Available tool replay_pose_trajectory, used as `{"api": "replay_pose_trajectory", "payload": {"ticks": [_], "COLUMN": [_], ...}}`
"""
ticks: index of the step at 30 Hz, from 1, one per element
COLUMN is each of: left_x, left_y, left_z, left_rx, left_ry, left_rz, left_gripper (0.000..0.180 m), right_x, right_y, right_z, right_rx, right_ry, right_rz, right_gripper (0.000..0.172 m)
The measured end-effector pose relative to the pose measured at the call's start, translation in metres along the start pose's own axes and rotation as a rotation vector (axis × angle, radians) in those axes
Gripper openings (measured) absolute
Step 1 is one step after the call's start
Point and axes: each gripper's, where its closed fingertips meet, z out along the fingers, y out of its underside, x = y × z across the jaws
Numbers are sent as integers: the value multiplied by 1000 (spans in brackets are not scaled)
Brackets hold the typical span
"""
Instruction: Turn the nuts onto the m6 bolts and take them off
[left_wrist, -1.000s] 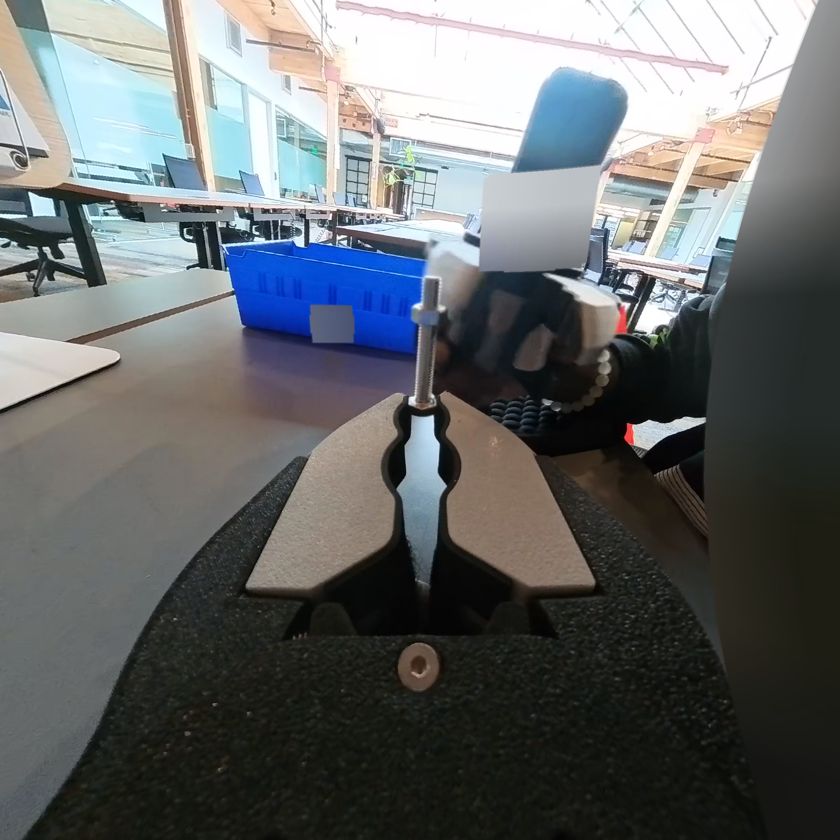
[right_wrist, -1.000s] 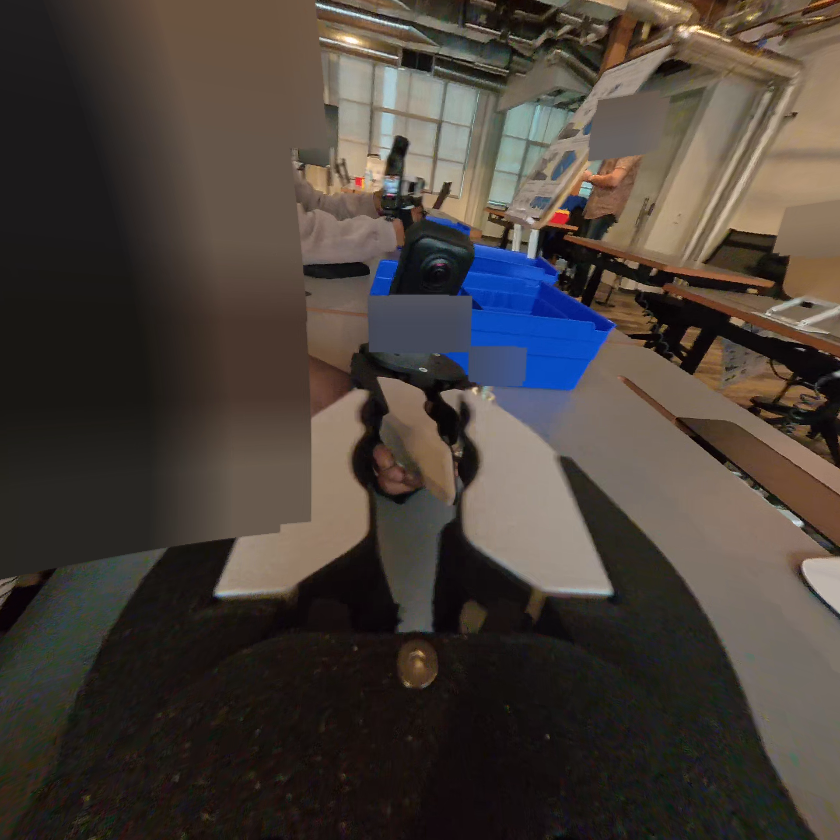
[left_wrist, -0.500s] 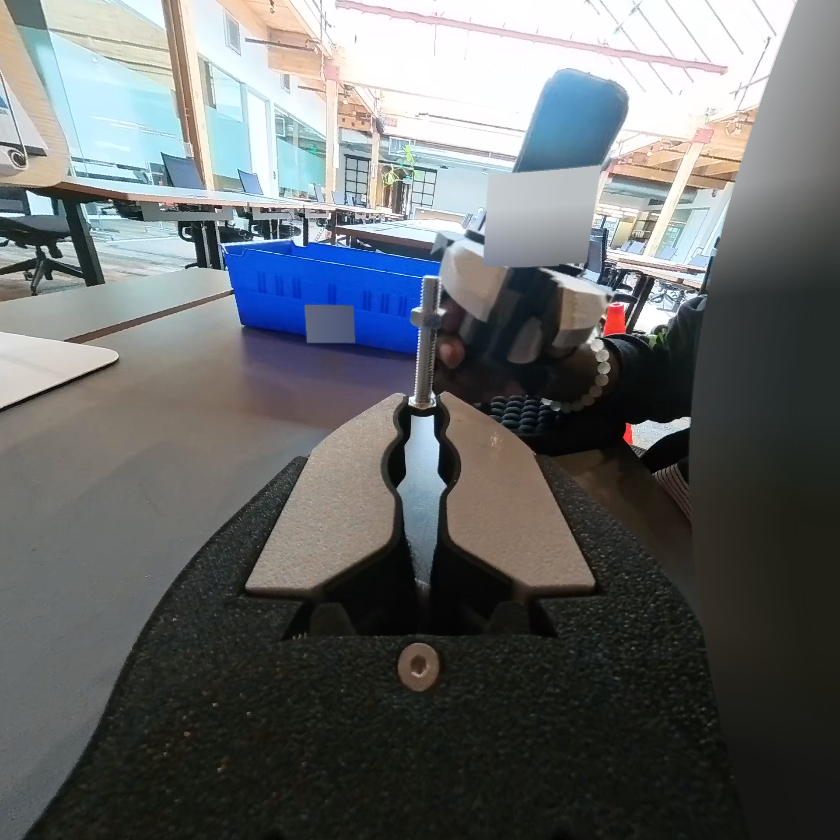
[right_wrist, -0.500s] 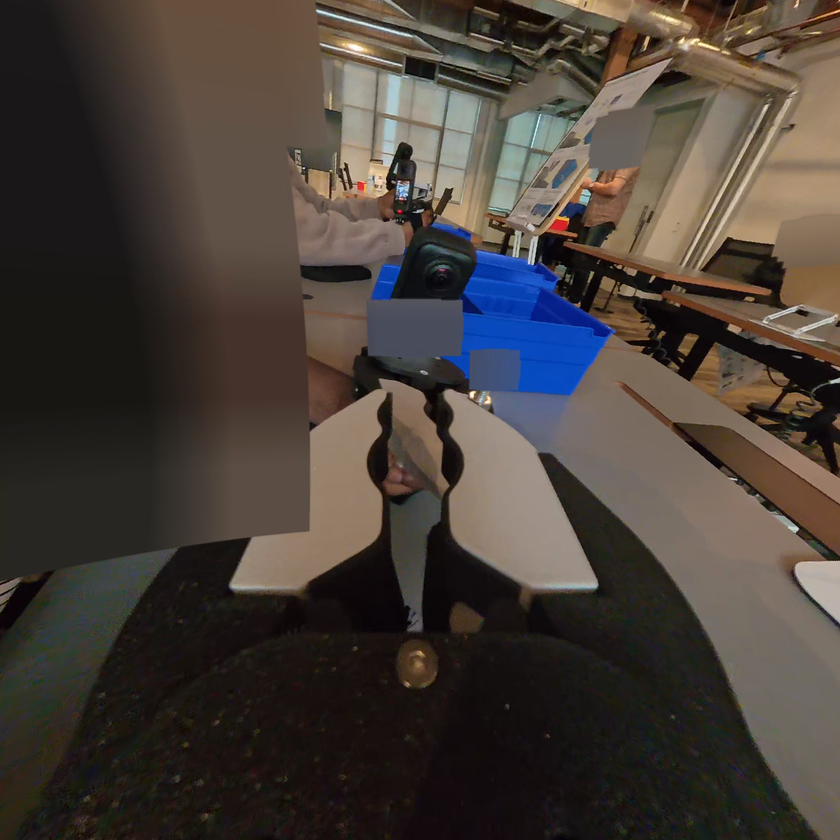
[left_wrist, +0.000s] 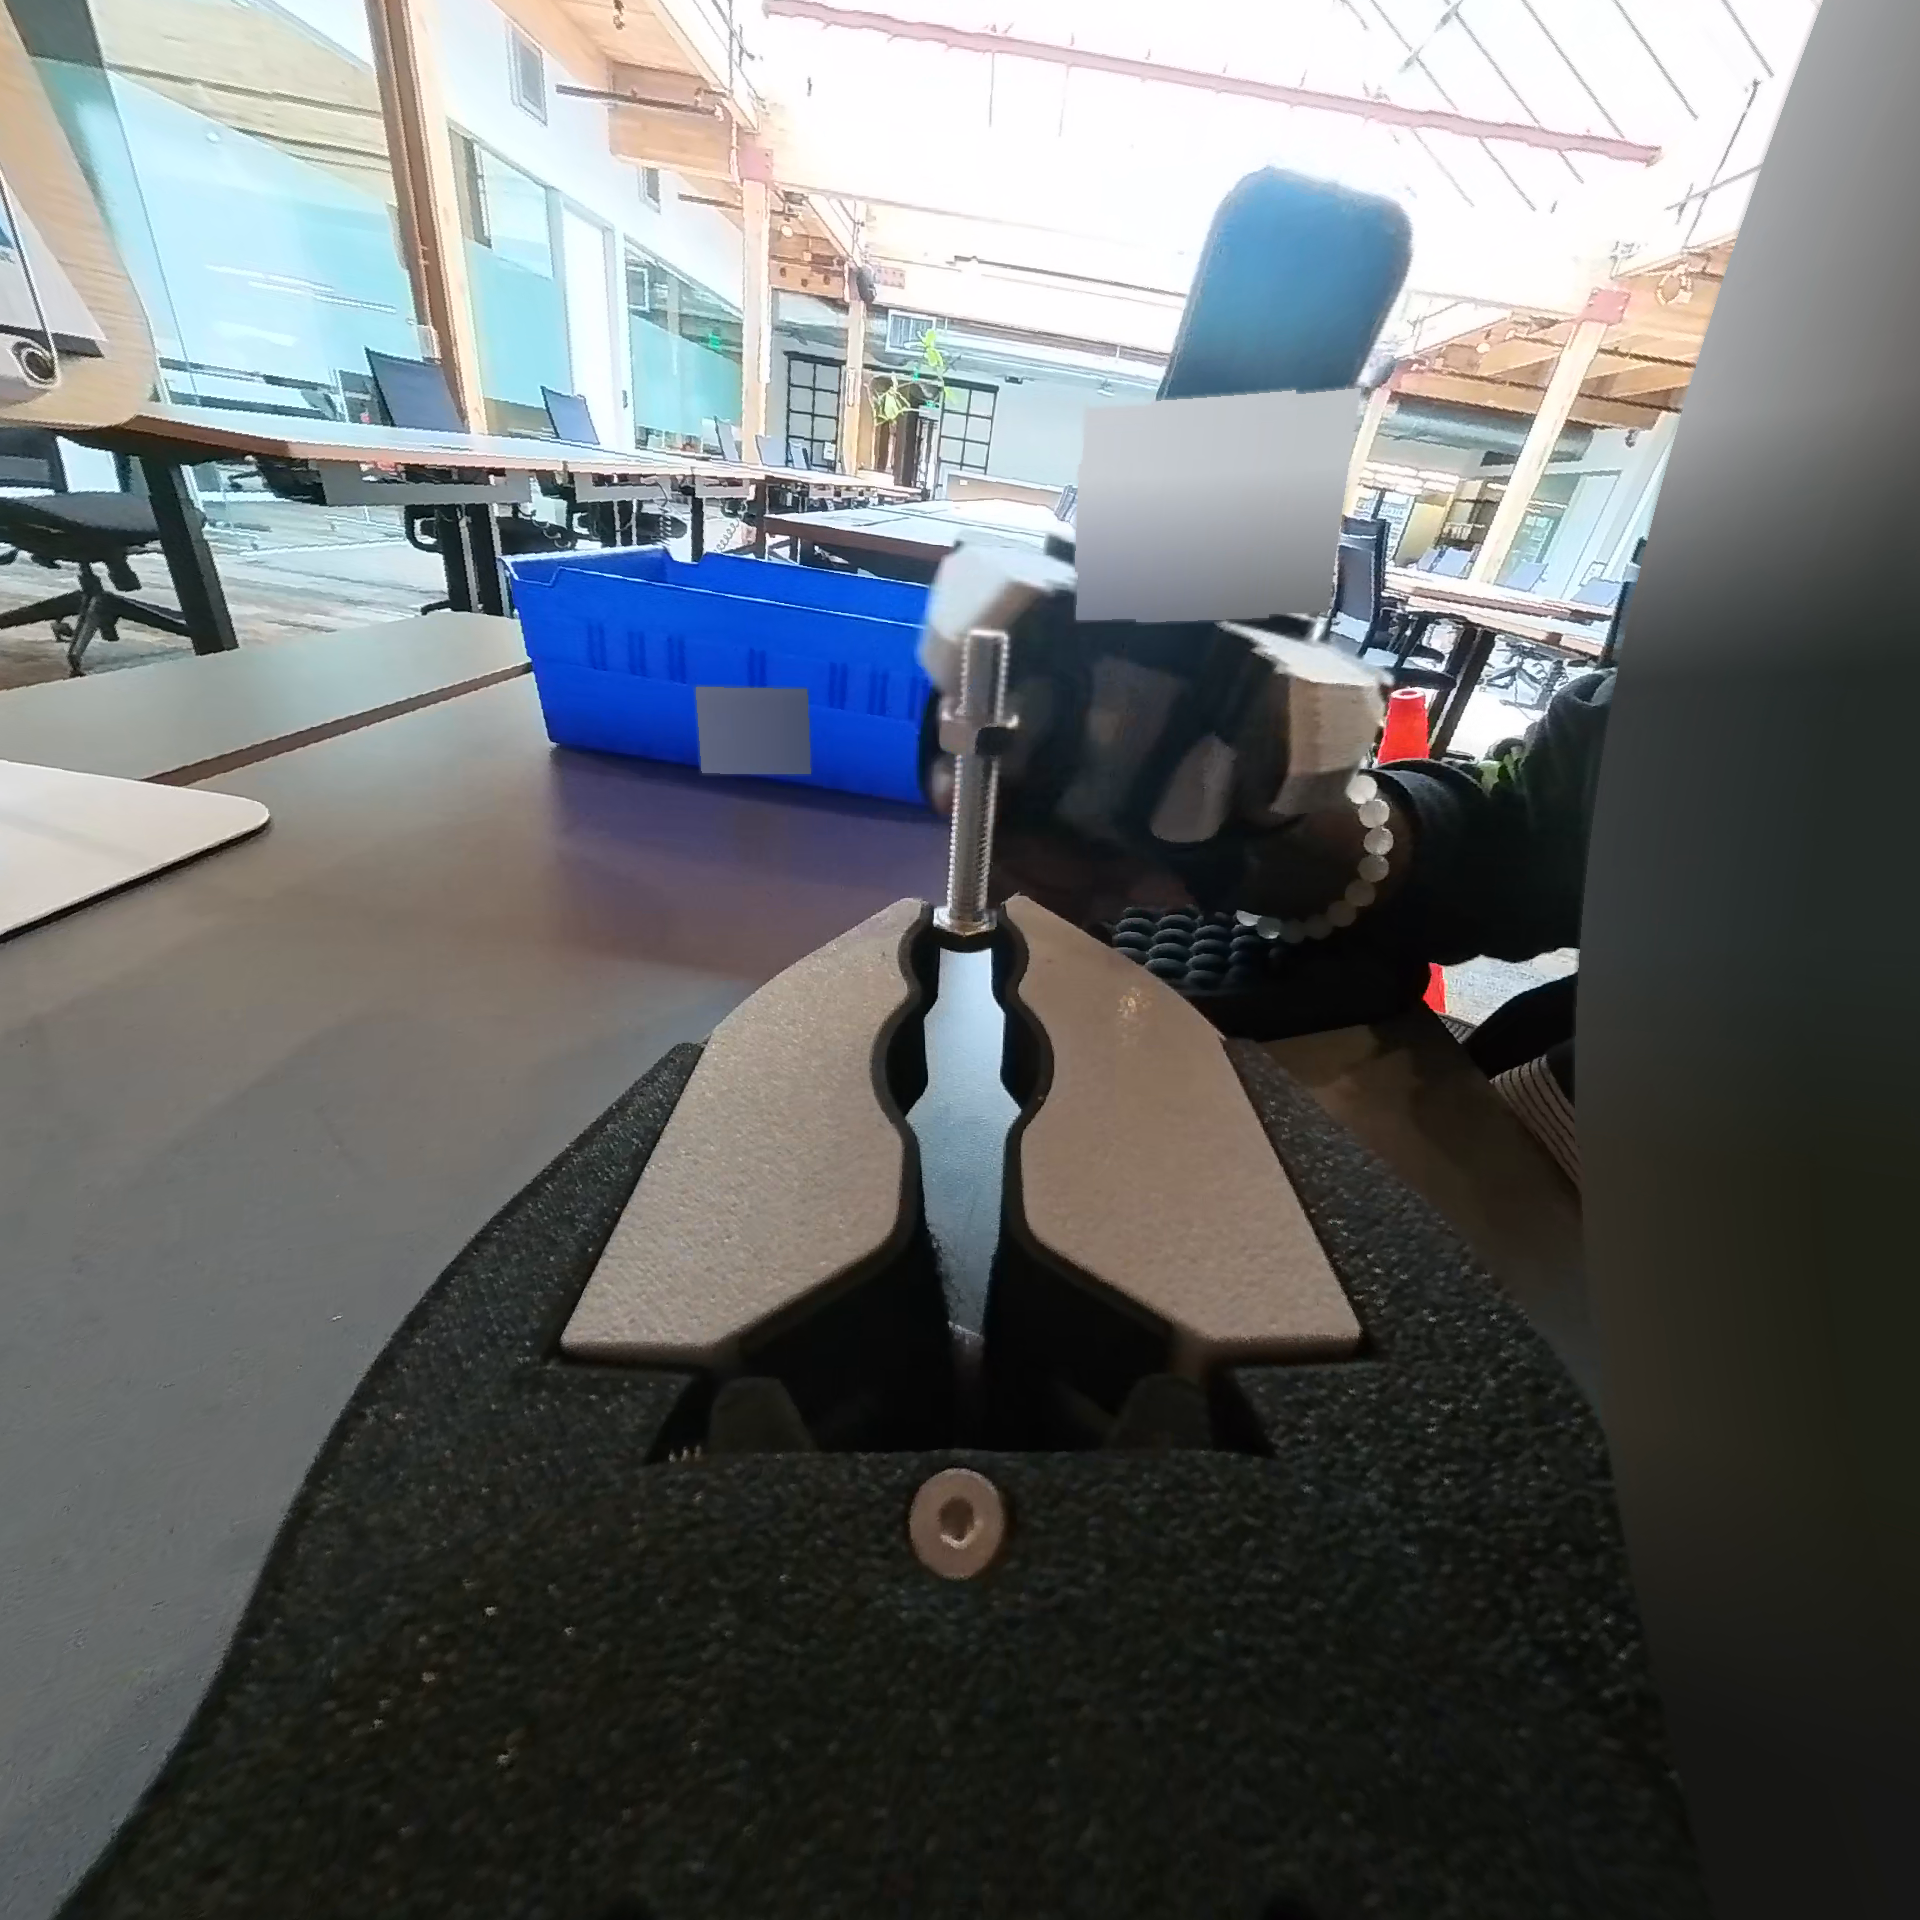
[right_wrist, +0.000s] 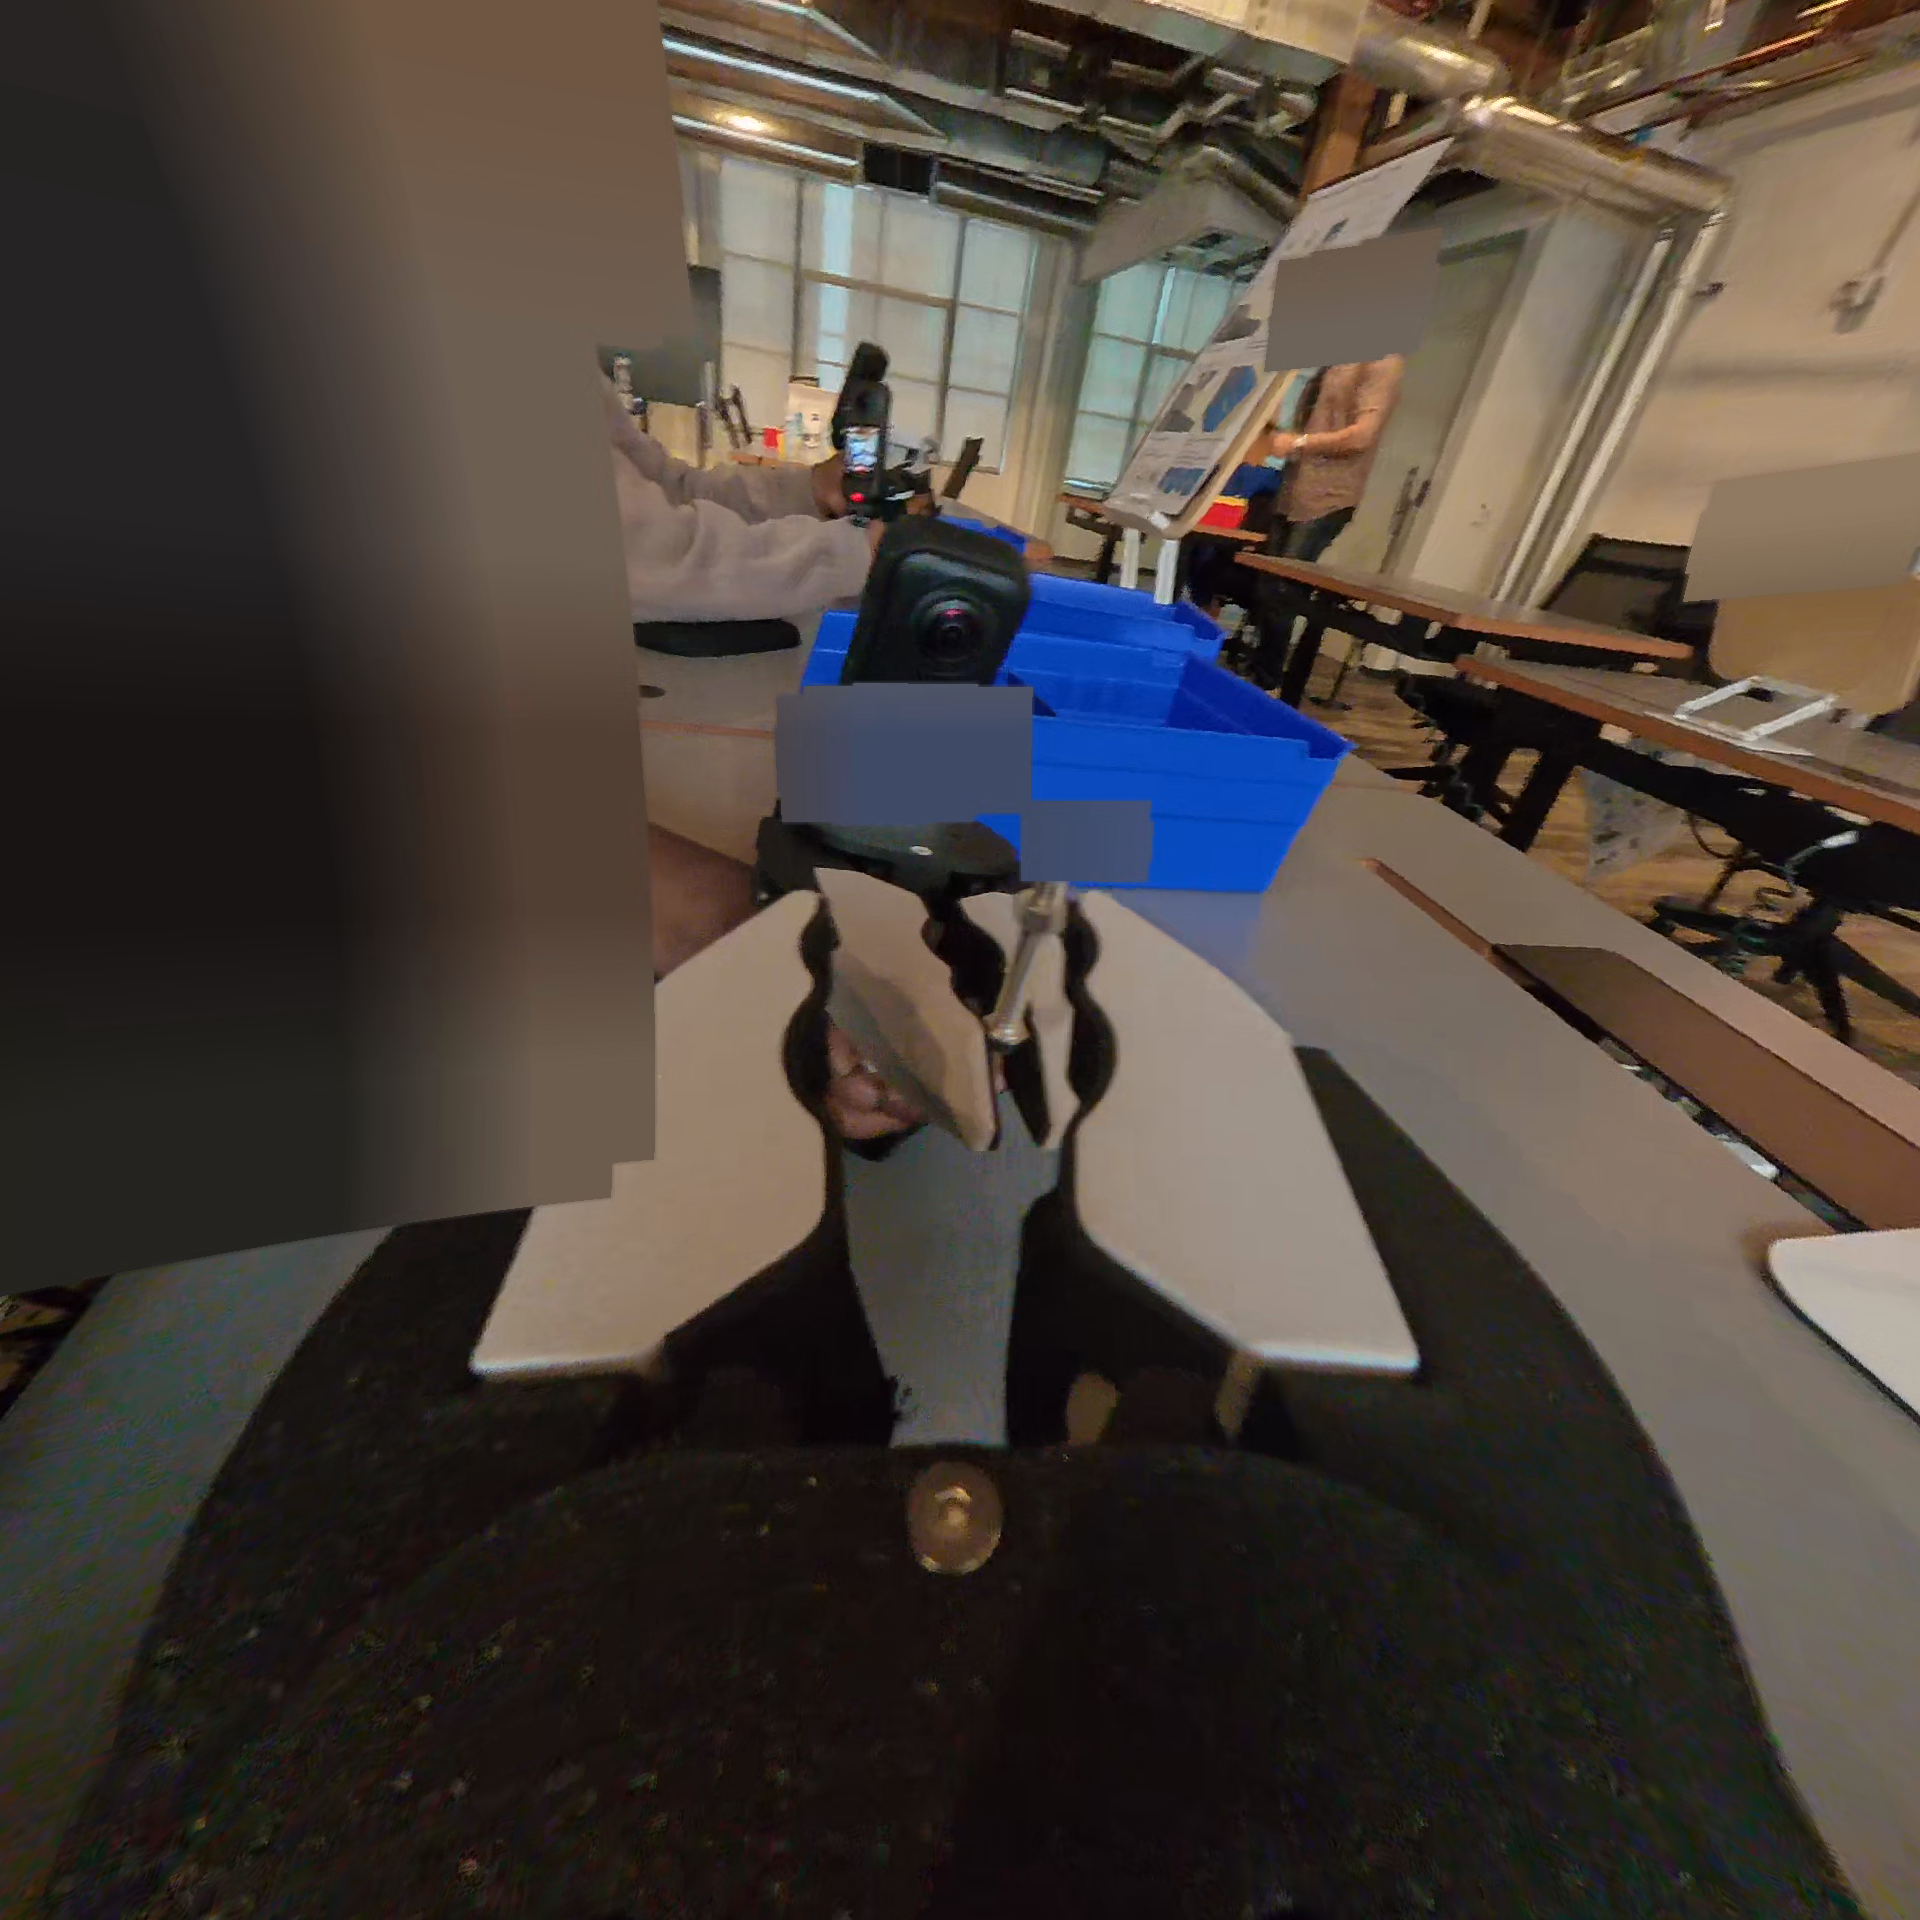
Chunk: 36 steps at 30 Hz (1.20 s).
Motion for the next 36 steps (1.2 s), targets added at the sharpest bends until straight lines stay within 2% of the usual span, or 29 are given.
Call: {"api": "replay_pose_trajectory", "payload": {"ticks": [2,3,5,7,8,10,11,13,15,16,18,19,20,21,22,24,26,27,28,30,31,33,34,36], "left_x": [0,0,0,-1,-1,-1,-1,0,0,0,-1,-1,-1,-1,-1,-1,-1,-1,-1,-1,-1,-1,-1,-1], "left_y": [0,0,0,0,0,0,0,1,1,1,0,0,0,0,0,1,1,1,0,0,0,0,0,1], "left_z": [0,0,0,0,0,0,0,0,0,0,0,0,0,0,0,0,0,0,0,0,0,0,0,0], "left_rx": [-1,-2,-2,0,0,-1,-3,-6,-6,-6,-5,-3,-2,-2,-4,-7,-7,-6,-5,-4,-4,-3,-3,-6], "left_ry": [1,1,-2,-5,-6,-6,-6,-5,-5,-5,-9,-10,-10,-8,-7,-7,-7,-8,-9,-10,-10,-9,-9,-8], "left_rz": [2,3,1,-2,-4,-2,1,4,4,3,0,-1,-2,-2,-1,3,3,1,0,0,-2,-2,-2,1], "left_gripper": [9,9,9,9,9,9,9,9,9,9,9,9,9,9,9,9,9,9,9,9,9,9,9,9], "right_x": [5,4,-2,-9,-10,-8,-4,3,1,-2,-13,-14,-12,-9,-5,1,0,-3,-7,-17,-16,-12,-9,-2], "right_y": [1,1,1,0,-2,-4,-5,-6,-3,-1,-1,-2,-4,-5,-8,-8,0,2,2,0,-2,-4,-4,-3], "right_z": [1,2,3,0,-2,-3,-2,-1,2,3,1,0,-1,-2,-2,0,3,4,4,1,0,-1,-1,1], "right_rx": [3,0,-2,-10,-6,5,10,25,12,1,-7,-3,1,10,27,44,2,-13,-19,-10,-3,10,18,22], "right_ry": [26,14,-21,-50,-45,-30,-13,34,11,-11,-67,-65,-43,-23,-2,23,3,-17,-37,-91,-80,-56,-36,-1], "right_rz": [3,11,14,-28,-40,-41,-36,-32,-18,-11,-41,-61,-75,-83,-81,-48,-3,5,1,-31,-40,-46,-37,-13], "right_gripper": [64,68,57,21,17,18,26,56,66,61,23,14,14,15,25,54,67,65,53,14,13,17,26,55]}}
